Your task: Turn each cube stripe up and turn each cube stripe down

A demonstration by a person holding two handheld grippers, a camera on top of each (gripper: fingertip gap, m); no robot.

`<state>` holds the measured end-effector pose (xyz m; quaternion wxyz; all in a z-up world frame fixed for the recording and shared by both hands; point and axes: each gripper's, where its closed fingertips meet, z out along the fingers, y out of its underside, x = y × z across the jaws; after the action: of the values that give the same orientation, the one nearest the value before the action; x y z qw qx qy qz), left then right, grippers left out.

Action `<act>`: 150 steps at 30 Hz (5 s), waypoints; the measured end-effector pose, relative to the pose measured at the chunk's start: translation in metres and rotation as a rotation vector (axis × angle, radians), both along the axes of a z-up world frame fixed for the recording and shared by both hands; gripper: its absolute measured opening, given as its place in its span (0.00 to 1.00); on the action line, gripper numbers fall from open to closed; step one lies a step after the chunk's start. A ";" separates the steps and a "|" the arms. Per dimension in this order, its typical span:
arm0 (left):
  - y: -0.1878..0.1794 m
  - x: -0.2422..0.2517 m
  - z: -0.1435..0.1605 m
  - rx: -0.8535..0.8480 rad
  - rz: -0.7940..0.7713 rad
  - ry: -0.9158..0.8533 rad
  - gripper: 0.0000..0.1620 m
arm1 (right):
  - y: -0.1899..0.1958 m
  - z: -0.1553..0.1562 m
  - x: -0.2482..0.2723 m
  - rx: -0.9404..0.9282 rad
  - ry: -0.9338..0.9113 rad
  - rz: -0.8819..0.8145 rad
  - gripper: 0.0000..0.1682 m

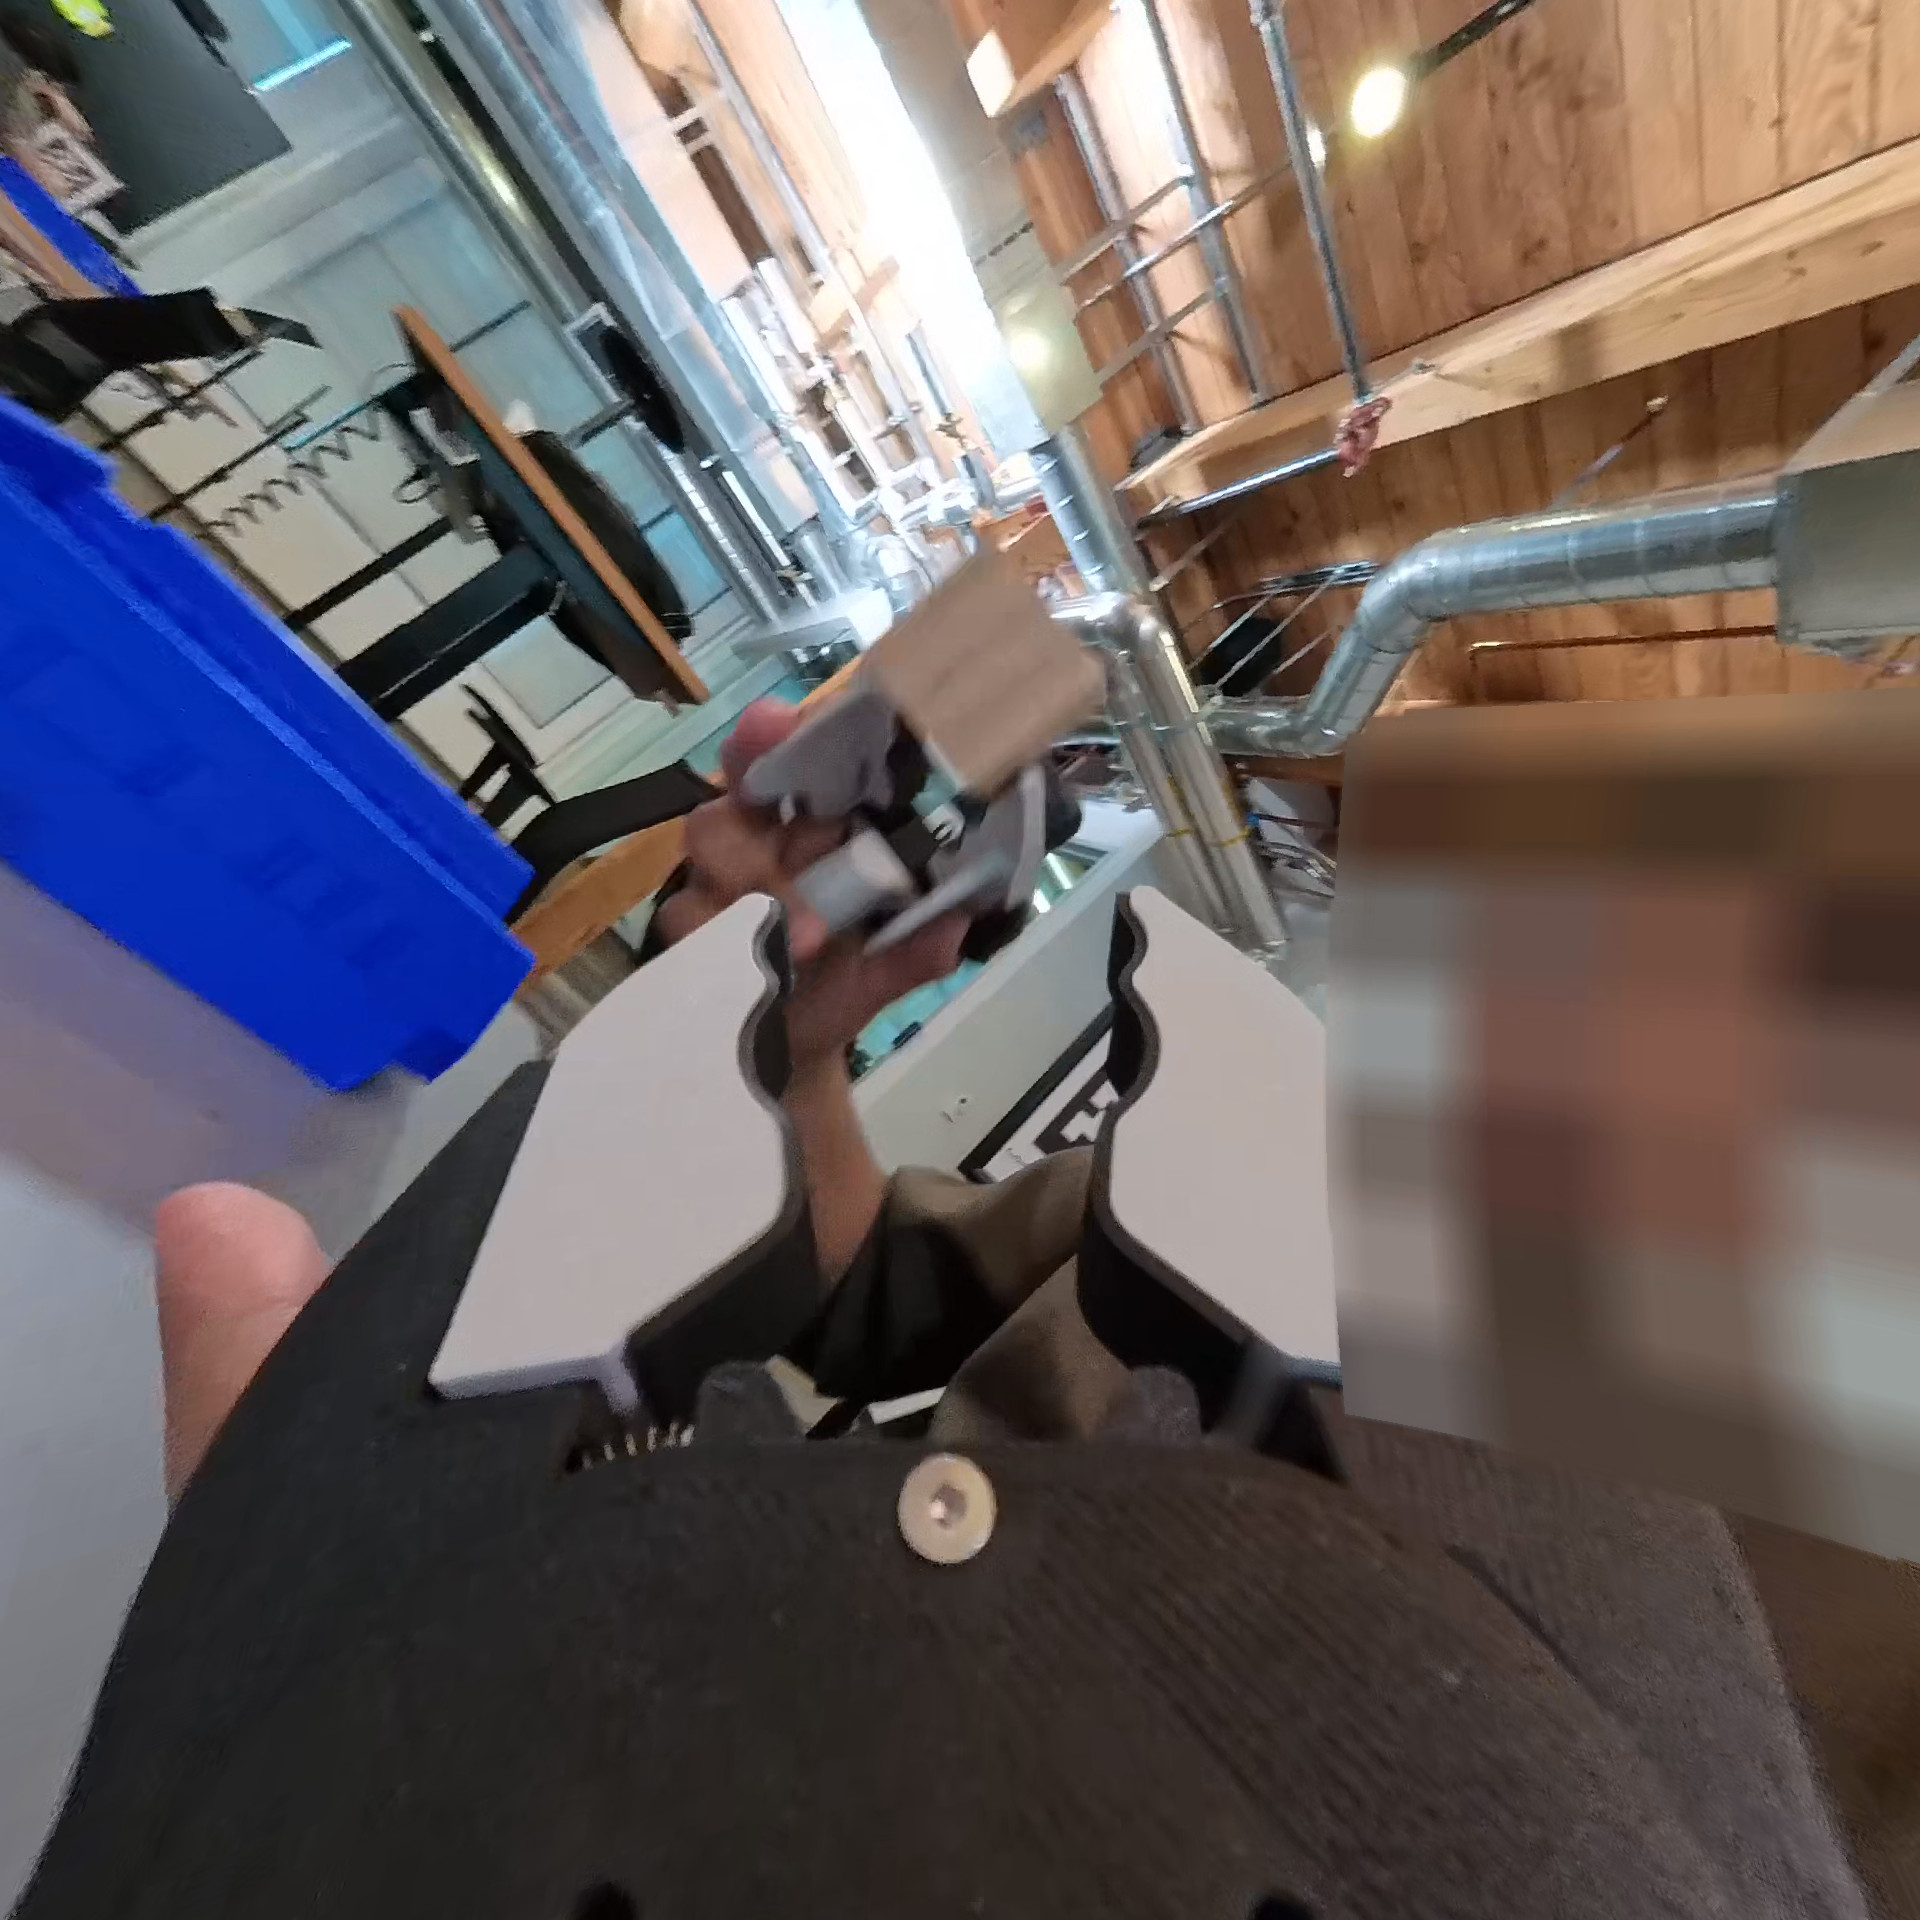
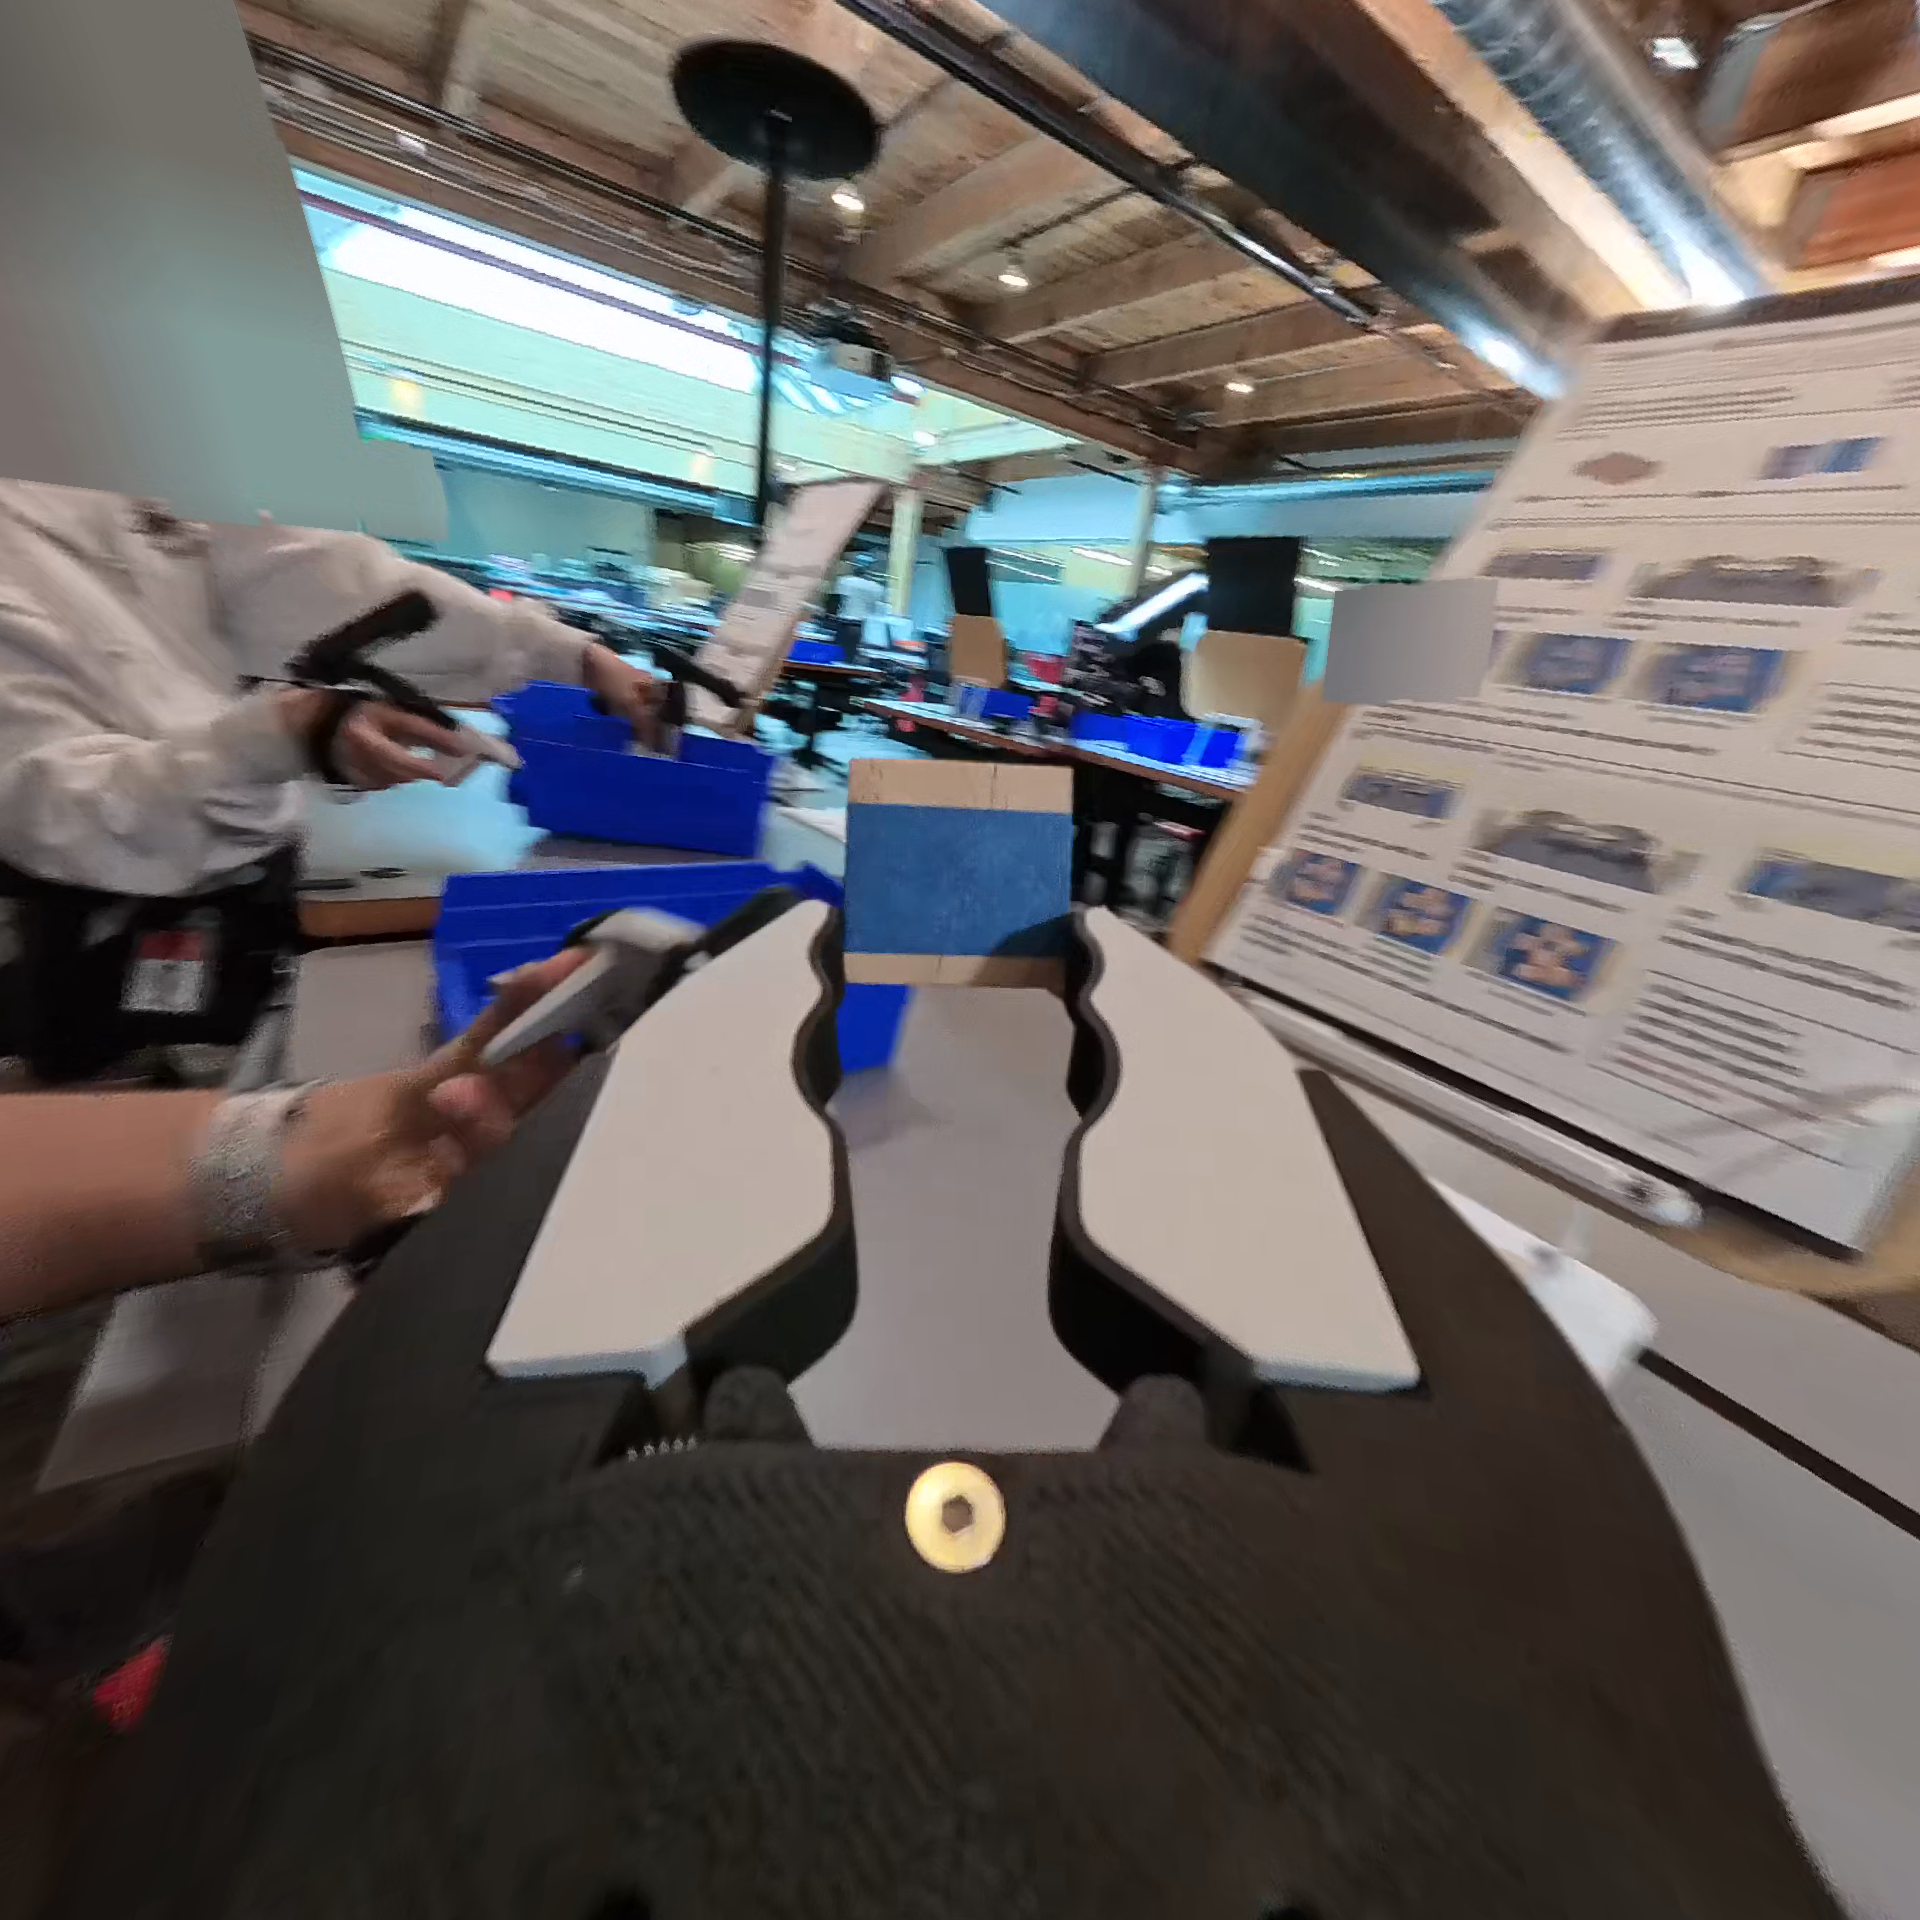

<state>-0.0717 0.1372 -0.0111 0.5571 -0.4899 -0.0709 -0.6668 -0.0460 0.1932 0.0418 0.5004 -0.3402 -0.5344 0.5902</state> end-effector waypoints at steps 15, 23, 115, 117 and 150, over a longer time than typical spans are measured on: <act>0.039 -0.019 -0.048 -0.134 0.088 0.072 0.31 | 0.255 -0.112 0.086 -0.327 -0.557 -0.668 0.25; 0.074 0.008 -0.052 -0.148 -0.054 0.072 0.31 | 0.258 -0.174 0.134 -0.235 -0.810 -0.757 0.25; -0.192 -0.274 -0.048 -1.197 0.983 0.996 0.36 | 0.107 -0.028 0.045 -0.001 -0.326 -0.443 0.06; -0.220 -0.275 -0.076 -1.348 0.906 0.975 0.34 | 0.106 -0.031 0.039 -0.011 -0.339 -0.434 0.06; -0.114 -0.156 0.083 -0.182 0.685 0.355 0.31 | 0.017 -0.035 -0.007 0.231 -0.322 -0.261 0.19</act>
<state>-0.2278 0.0233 0.0721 0.7053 -0.5928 -0.1915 -0.3383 -0.0527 0.2106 0.0070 0.5164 -0.4365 -0.6227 0.3938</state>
